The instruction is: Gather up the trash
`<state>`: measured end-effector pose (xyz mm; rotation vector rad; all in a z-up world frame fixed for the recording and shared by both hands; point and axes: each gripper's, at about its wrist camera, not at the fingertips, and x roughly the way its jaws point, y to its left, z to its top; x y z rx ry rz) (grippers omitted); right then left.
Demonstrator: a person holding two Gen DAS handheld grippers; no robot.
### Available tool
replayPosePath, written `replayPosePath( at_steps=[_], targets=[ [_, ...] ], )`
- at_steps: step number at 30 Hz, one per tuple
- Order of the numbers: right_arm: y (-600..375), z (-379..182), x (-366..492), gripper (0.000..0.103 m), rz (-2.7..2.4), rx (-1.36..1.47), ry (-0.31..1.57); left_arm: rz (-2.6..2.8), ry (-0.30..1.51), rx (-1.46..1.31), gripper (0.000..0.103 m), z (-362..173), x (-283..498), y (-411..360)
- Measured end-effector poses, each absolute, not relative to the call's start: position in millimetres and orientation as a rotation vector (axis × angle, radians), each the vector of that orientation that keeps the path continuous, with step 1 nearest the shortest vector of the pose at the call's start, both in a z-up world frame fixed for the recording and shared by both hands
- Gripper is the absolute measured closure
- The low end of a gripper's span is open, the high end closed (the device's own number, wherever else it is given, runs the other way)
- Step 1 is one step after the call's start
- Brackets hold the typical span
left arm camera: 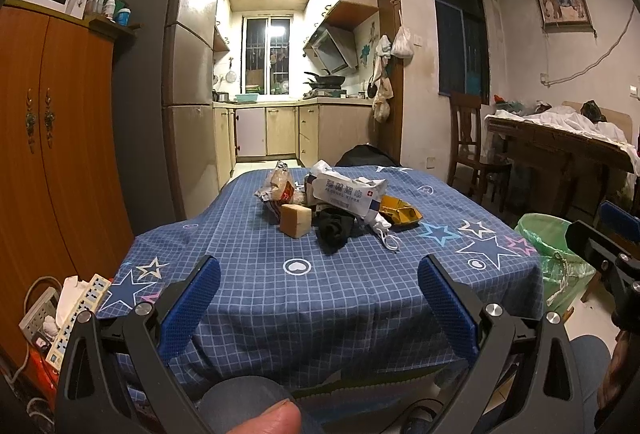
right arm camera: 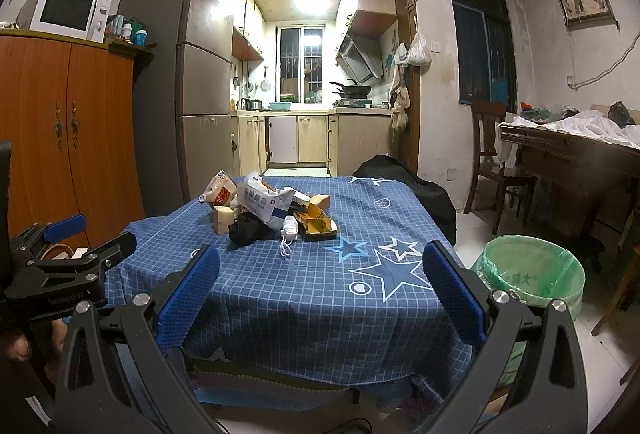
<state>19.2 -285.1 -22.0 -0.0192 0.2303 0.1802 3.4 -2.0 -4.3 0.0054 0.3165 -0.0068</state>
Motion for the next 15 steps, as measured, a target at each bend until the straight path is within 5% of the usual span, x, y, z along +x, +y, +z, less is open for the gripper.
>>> replayPosePath(
  at_steps=[15],
  targets=[
    [-285.9,-23.8,19.5,0.005,0.176,-0.020,0.237,-0.011,0.320,0.012,0.005,-4.5,3.8,-3.5]
  ],
)
